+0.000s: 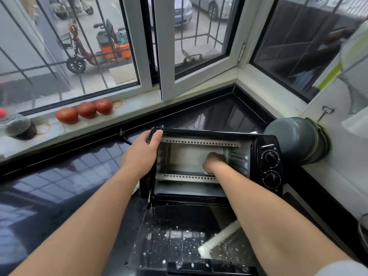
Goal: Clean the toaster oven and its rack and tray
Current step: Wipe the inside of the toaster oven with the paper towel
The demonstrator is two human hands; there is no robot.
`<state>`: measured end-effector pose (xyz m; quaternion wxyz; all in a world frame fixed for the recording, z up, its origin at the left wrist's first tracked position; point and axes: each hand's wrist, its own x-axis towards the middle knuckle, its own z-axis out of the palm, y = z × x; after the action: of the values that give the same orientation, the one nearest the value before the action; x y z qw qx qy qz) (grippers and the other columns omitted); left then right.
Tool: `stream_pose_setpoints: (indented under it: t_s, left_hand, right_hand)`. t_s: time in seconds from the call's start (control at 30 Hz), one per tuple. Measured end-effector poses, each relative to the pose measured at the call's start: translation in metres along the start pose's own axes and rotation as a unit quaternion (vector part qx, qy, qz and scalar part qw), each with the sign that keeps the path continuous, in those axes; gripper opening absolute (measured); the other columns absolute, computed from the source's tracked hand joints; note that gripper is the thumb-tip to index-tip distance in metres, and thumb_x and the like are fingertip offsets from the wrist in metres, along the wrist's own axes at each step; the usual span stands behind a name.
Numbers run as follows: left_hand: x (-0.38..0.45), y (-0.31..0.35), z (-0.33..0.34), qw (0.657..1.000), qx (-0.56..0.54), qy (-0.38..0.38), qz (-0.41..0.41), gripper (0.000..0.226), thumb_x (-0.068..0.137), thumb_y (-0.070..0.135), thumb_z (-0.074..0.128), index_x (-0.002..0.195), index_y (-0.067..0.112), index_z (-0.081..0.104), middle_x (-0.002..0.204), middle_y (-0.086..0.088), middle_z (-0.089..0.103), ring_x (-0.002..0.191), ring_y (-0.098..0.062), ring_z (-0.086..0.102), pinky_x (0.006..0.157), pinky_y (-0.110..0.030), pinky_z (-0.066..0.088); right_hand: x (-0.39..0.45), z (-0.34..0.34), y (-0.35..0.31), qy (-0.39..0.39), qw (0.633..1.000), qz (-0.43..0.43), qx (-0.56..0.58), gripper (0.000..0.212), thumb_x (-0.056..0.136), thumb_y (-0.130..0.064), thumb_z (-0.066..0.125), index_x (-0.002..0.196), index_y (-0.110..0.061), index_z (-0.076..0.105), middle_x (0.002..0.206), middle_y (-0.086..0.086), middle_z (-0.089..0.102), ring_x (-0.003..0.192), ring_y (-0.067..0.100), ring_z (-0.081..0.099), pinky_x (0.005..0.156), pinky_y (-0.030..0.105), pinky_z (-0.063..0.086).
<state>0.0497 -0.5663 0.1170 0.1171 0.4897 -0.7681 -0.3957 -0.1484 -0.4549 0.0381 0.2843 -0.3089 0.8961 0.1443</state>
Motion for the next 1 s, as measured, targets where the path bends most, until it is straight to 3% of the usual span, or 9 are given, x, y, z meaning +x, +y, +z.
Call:
stream_pose_setpoints:
  t_s: [0.1,0.23,0.37,0.5,0.63,0.73,0.8,0.9,1.0]
  left_hand:
    - [0.004,-0.001,-0.004,1.000,0.010,-0.013,-0.001,0.061,0.092,0.083,0.027,0.125,0.043,0.059,0.117,0.006,0.070,0.116,-0.028,0.061,0.106,-0.049,0.044]
    - [0.009,0.003,-0.011,0.999,0.018,-0.034,0.002,0.057,0.096,0.079,0.031,0.125,0.042,0.063,0.118,0.009,0.070,0.118,-0.024,0.059,0.108,-0.045,0.043]
    - [0.015,0.017,-0.017,0.998,0.019,-0.062,0.007,0.044,0.101,0.068,0.041,0.110,0.034,0.067,0.103,0.005,0.068,0.107,-0.022,0.060,0.089,-0.033,0.040]
    - [0.020,0.018,-0.022,0.991,0.081,-0.104,0.025,0.045,0.089,0.046,0.073,0.130,0.033,0.058,0.111,0.010,0.069,0.104,-0.016,0.063,0.090,-0.030,0.046]
    - [0.032,0.022,-0.026,0.983,0.098,-0.156,0.016,0.053,0.076,0.025,0.073,0.126,0.024,0.057,0.101,0.001,0.071,0.093,-0.021,0.068,0.085,-0.034,0.057]
    - [0.041,0.027,-0.041,0.973,0.125,-0.192,0.033,0.033,0.079,0.022,0.071,0.111,0.020,0.063,0.098,-0.003,0.070,0.089,-0.023,0.067,0.064,-0.025,0.050]
    - [0.044,0.029,-0.054,0.961,0.158,-0.223,0.037,0.014,0.083,0.019,0.070,0.095,0.017,0.064,0.090,-0.005,0.068,0.082,-0.025,0.067,0.060,-0.026,0.052]
    - [0.044,0.029,-0.068,0.948,0.167,-0.268,0.036,0.007,0.085,0.016,0.067,0.087,0.015,0.061,0.085,-0.008,0.067,0.076,-0.027,0.069,0.062,-0.036,0.063]
    - [0.044,0.022,-0.068,0.950,0.165,-0.257,0.061,0.018,0.088,0.019,0.066,0.104,0.012,0.062,0.099,-0.009,0.068,0.083,-0.024,0.065,0.058,-0.025,0.052]
  right_hand:
    - [0.007,0.005,-0.001,-0.007,1.000,-0.024,-0.006,0.007,0.088,-0.014,0.059,0.087,-0.007,0.058,0.110,0.013,0.067,0.084,0.030,0.059,0.069,0.027,0.047]
    - [0.007,-0.002,-0.010,-0.084,0.995,-0.050,0.015,0.028,0.097,-0.017,0.047,0.118,-0.003,0.059,0.122,0.013,0.061,0.099,0.027,0.059,0.080,0.031,0.048]
    - [0.002,-0.013,-0.036,-0.137,0.977,-0.127,0.099,0.042,0.095,-0.033,0.054,0.128,-0.009,0.059,0.129,0.008,0.062,0.115,0.027,0.061,0.100,0.042,0.050]
    - [-0.015,-0.010,-0.067,-0.125,0.970,-0.198,0.060,0.045,0.103,-0.020,0.035,0.146,-0.009,0.042,0.144,0.010,0.050,0.125,0.028,0.052,0.099,0.035,0.044]
    - [-0.028,-0.004,-0.077,-0.099,0.973,-0.204,0.041,0.038,0.103,-0.007,0.033,0.136,-0.002,0.049,0.115,0.012,0.061,0.090,0.024,0.057,0.070,0.028,0.044]
    - [-0.033,-0.001,-0.069,-0.133,0.975,-0.176,0.032,0.044,0.098,0.000,0.034,0.139,-0.003,0.048,0.138,0.014,0.053,0.119,0.031,0.055,0.090,0.032,0.045]
    - [-0.042,0.007,-0.061,-0.142,0.978,-0.154,-0.002,0.046,0.096,0.001,0.035,0.140,-0.002,0.047,0.142,0.015,0.050,0.124,0.031,0.052,0.094,0.032,0.045]
    - [-0.050,0.030,-0.055,-0.157,0.979,-0.131,-0.027,0.039,0.095,-0.003,0.038,0.131,-0.002,0.053,0.139,0.017,0.053,0.113,0.029,0.057,0.100,0.036,0.047]
    - [-0.055,0.032,-0.061,-0.132,0.984,-0.106,0.057,0.027,0.096,-0.004,0.044,0.116,0.002,0.061,0.123,0.020,0.062,0.094,0.029,0.058,0.090,0.035,0.048]
